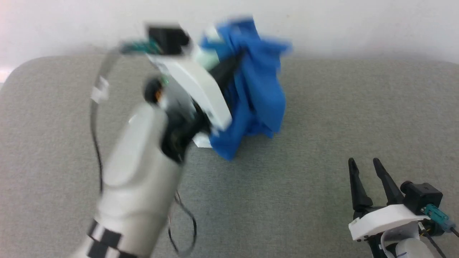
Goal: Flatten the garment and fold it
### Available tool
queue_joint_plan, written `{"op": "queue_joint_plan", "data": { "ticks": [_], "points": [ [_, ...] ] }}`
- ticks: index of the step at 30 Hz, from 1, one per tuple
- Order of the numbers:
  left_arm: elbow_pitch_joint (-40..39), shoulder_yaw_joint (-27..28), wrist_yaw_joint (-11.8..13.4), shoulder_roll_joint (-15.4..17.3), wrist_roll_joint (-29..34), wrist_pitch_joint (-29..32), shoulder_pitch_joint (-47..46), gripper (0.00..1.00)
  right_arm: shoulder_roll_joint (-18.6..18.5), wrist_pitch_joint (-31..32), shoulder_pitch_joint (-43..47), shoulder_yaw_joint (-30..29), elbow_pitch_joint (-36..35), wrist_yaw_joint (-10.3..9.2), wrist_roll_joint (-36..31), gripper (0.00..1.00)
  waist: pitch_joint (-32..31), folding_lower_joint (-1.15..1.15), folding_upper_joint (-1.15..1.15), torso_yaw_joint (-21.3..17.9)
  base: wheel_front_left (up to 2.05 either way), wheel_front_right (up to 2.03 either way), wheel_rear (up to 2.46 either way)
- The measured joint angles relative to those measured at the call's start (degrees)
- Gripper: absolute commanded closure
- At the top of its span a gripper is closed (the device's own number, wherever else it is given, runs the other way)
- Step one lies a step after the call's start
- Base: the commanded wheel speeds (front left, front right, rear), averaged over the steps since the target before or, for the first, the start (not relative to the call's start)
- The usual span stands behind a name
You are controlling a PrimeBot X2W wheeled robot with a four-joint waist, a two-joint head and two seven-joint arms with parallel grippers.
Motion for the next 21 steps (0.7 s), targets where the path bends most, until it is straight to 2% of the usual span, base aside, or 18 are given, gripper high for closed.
{"op": "queue_joint_plan", "data": {
  "ticks": [6, 10, 11, 12, 17, 21],
  "points": [
    [8.4, -9.9, 0.2, -0.6, 2.2, -0.5, 9.1, 1.0, 0.0, 0.0, 0.0, 1.1, 0.0, 0.0, 0.2, 0.0, 0.2, 0.0, 0.0, -1.6, 0.0, 0.0, 0.0],
    [15.0, -14.6, 1.1, -0.7, 3.2, 2.1, 13.5, 1.0, 0.0, 0.0, 0.0, 1.6, 0.0, 0.0, 0.4, 0.0, -0.2, 0.0, 0.0, -2.1, 0.0, 0.0, 0.0],
    [16.0, -15.0, 1.2, -0.7, 2.7, 2.7, 14.3, 0.79, 0.0, 0.0, 0.0, 1.5, 0.1, 0.0, 0.6, 0.0, -0.3, 0.0, 0.0, -2.1, 0.0, 0.0, 0.0],
    [16.6, -15.1, 1.4, -0.7, 1.6, 2.9, 14.9, 0.0, 0.0, 0.0, 0.0, 1.6, 0.1, 0.0, 0.7, 0.0, -0.5, 0.0, 0.0, -2.1, 0.0, 0.0, 0.0],
    [14.2, -13.7, 2.6, -0.7, -3.6, 0.5, 15.3, 0.0, 0.0, 0.0, 1.2, 1.4, 0.4, 0.0, 0.8, 0.0, -1.8, 0.0, 0.0, -1.5, 0.0, 0.0, 0.0],
    [9.8, -8.5, 3.9, -0.7, -7.5, -3.9, 15.3, 0.0, 0.0, 0.0, 2.2, 1.2, 0.8, 0.0, 1.0, 0.0, -3.4, 0.0, 0.0, -0.8, 0.0, 0.0, 0.0]
  ]
}}
